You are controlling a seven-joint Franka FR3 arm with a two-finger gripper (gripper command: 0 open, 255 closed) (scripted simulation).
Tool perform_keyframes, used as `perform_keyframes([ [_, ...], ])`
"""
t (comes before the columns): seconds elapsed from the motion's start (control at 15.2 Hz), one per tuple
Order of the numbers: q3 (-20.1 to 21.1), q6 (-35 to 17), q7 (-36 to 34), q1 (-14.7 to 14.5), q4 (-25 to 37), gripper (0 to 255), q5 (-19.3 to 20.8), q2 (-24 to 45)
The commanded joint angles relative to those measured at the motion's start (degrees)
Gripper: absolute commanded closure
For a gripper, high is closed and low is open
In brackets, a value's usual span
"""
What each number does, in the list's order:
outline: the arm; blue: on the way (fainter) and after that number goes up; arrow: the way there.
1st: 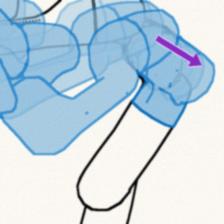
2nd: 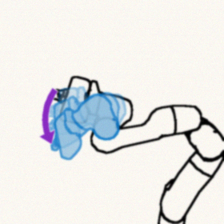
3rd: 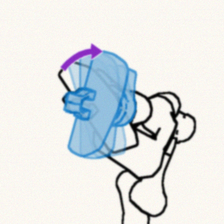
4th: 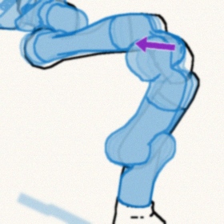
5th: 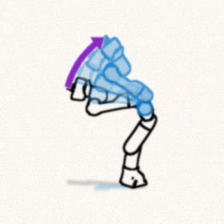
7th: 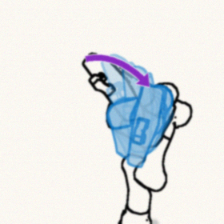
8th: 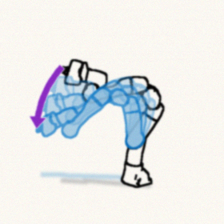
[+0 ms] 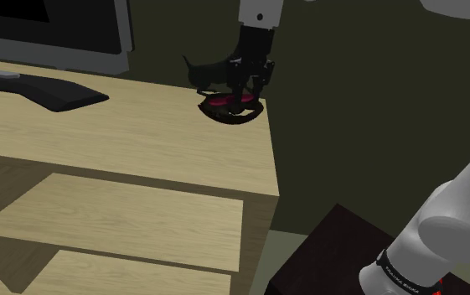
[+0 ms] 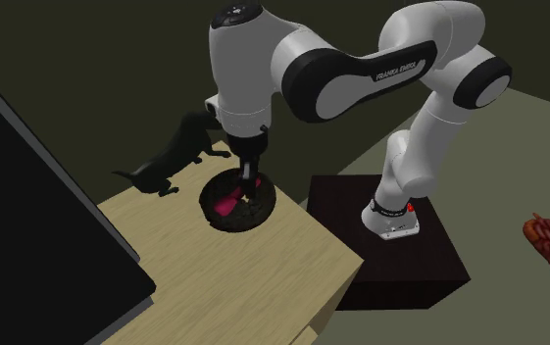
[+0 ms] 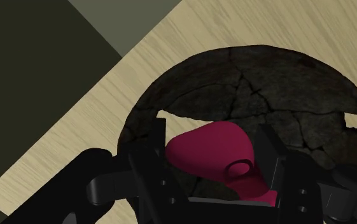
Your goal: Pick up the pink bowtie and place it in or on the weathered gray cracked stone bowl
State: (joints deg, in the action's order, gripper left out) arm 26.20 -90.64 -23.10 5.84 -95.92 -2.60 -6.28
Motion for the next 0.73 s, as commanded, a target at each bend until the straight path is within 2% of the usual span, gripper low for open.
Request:
perform_keyframes([
  [0.0,0.0,-0.4,0.1,0.0,-0.5,255,0.0,-0.1],
  [0.33,0.0,-0.4,0.1,0.0,-0.5,255,0.0,-0.1],
  [0.4,0.0,-0.4,0.1,0.0,-0.5,0,0.0,-0.1],
  [0.66,0.0,-0.4,0.1,0.0,-0.5,0,0.0,-0.1],
])
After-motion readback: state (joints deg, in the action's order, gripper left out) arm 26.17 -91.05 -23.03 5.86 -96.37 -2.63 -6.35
